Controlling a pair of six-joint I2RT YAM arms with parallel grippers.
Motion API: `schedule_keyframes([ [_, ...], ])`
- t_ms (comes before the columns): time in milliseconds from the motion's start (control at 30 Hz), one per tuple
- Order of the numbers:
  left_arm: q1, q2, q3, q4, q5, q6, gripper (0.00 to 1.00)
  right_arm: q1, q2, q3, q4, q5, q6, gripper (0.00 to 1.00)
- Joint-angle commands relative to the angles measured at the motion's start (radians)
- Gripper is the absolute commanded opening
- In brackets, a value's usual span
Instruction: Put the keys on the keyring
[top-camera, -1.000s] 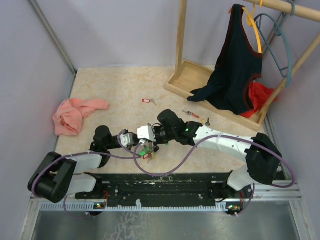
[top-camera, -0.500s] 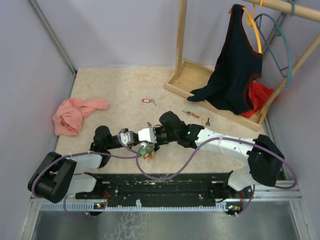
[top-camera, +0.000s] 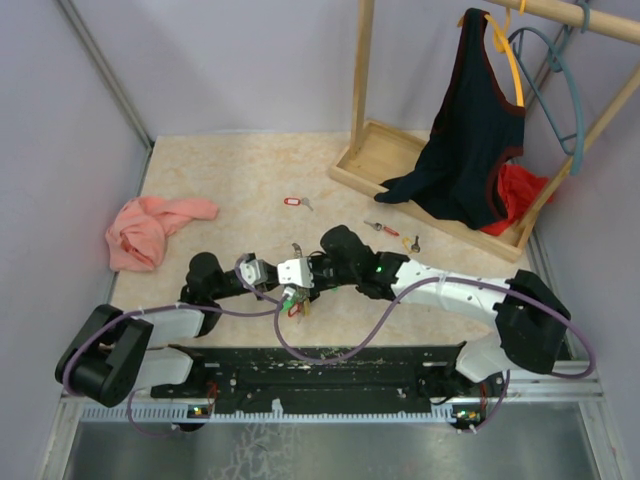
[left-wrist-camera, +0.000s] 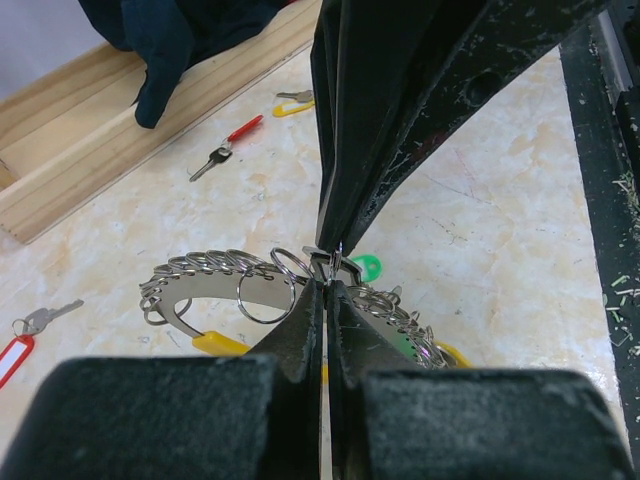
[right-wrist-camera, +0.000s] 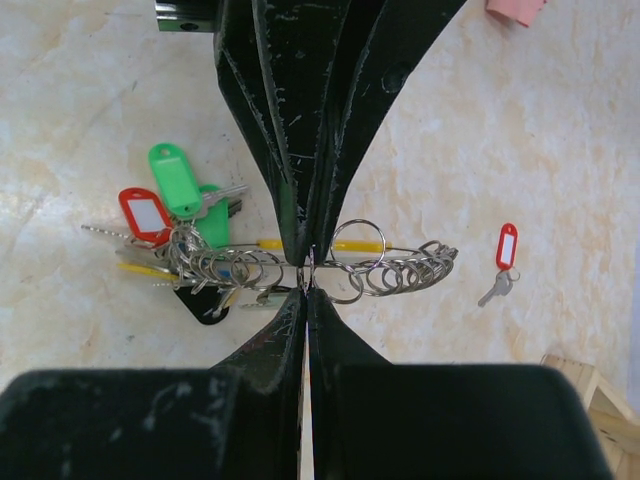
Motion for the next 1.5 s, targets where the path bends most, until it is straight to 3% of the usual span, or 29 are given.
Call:
schedule_keyframes([
  [0,0.013,-0.009,-0.009,0.124,-0.019,-0.055,0.0,0.025,-0.044,-0.028,0.062,0.019,-0.013,0.0],
  [667,0.062,0.097,-0.062,0.466,0.024,-0.244,0.0,0.025,-0.07,-0.107,0.151,0.064,-0.001,0.0],
  [1067,0.061,0.07,-0.029,0.325,0.113,-0.148,0.0,0.003,-0.086,-0.043,0.13,-0.1,0.088,0.0],
  [1467,0.056,0.075,-0.018,0.307,0.155,-0.116,0.0,-0.024,-0.063,0.015,0.108,-0.181,0.171,0.0],
])
